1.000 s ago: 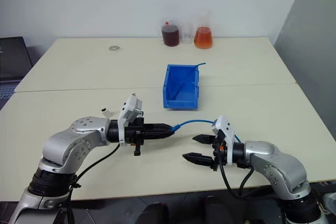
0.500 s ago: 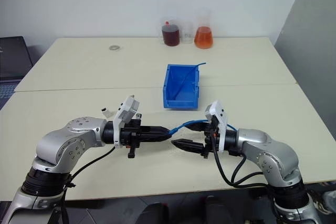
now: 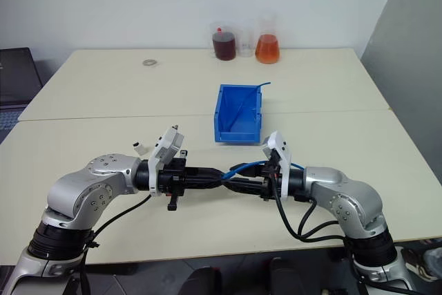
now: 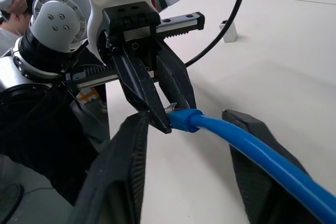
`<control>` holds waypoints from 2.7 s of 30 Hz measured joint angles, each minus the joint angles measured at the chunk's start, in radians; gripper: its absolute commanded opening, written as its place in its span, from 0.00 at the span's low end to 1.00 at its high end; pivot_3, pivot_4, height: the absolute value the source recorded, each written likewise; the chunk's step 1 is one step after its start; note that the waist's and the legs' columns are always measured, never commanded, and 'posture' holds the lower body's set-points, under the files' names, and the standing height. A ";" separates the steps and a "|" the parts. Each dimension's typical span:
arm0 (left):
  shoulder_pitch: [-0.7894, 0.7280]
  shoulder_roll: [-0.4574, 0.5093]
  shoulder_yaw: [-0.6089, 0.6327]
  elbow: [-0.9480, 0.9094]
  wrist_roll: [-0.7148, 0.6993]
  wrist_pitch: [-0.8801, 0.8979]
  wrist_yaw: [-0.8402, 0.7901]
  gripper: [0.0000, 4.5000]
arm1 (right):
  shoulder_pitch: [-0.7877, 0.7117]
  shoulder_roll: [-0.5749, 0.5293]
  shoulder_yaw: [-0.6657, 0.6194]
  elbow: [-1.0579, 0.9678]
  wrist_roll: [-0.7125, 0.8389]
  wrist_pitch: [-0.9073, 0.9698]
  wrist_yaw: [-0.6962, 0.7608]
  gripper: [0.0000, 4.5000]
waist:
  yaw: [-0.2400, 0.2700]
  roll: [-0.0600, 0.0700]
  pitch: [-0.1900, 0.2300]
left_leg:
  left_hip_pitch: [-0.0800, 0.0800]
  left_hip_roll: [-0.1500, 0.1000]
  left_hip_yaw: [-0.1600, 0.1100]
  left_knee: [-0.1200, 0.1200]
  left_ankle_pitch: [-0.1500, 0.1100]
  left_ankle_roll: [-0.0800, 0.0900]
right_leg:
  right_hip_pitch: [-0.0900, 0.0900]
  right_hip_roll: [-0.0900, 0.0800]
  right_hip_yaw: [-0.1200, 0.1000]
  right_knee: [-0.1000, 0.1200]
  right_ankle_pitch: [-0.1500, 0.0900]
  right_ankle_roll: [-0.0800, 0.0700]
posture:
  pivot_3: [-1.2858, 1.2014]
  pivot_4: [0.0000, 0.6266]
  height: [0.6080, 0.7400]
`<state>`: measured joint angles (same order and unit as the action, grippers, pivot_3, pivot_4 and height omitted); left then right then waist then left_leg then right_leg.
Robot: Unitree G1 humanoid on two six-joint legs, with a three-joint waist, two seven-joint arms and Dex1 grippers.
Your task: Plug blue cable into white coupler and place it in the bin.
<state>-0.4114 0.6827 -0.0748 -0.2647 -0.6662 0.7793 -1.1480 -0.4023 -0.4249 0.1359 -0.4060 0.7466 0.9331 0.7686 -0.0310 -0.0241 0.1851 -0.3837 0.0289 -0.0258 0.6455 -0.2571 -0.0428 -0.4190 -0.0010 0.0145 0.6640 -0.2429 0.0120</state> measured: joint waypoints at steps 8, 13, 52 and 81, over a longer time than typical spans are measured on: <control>0.009 0.032 -0.007 -0.005 0.003 -0.016 -0.042 0.05 | -0.006 -0.002 0.003 0.016 0.024 0.007 0.021 0.04 | 0.000 0.000 0.000 | 0.000 0.000 0.000 0.000 0.000 0.000 | -0.001 0.000 0.000 0.000 0.000 0.000 | 0.52 0.24 1.00; 0.012 0.054 -0.020 -0.006 0.006 -0.051 -0.086 0.05 | -0.006 -0.007 0.005 0.019 0.052 0.023 0.039 0.03 | 0.000 0.000 0.000 | -0.001 0.000 0.000 0.000 0.000 0.000 | -0.001 0.000 0.000 0.000 0.000 0.000 | 0.52 0.24 1.00; 0.519 -0.181 0.294 -0.199 0.297 -0.260 0.629 1.00 | 0.003 -0.118 0.009 0.107 -0.067 -0.111 0.115 0.03 | 0.003 -0.001 0.000 | 0.001 0.000 0.000 0.000 0.000 0.000 | 0.001 -0.001 0.002 0.000 0.000 0.000 | 0.52 0.24 1.00; 0.125 -0.540 0.360 0.109 0.611 -0.082 1.353 1.00 | -0.024 -0.105 0.035 0.126 -0.098 -0.132 0.125 0.03 | 0.006 -0.005 -0.002 | 0.000 -0.001 0.000 0.001 0.000 0.000 | 0.001 -0.001 0.000 0.000 0.002 0.000 | 0.52 0.24 1.00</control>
<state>-0.2859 0.1429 0.2852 -0.1558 -0.0550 0.6972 0.2052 -0.4260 -0.5297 0.1713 -0.2802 0.6483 0.8007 0.8931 -0.0250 -0.0291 0.1835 -0.3841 0.0284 -0.0256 0.6463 -0.2570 -0.0429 -0.4184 -0.0019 0.0148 0.6641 -0.2408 0.0123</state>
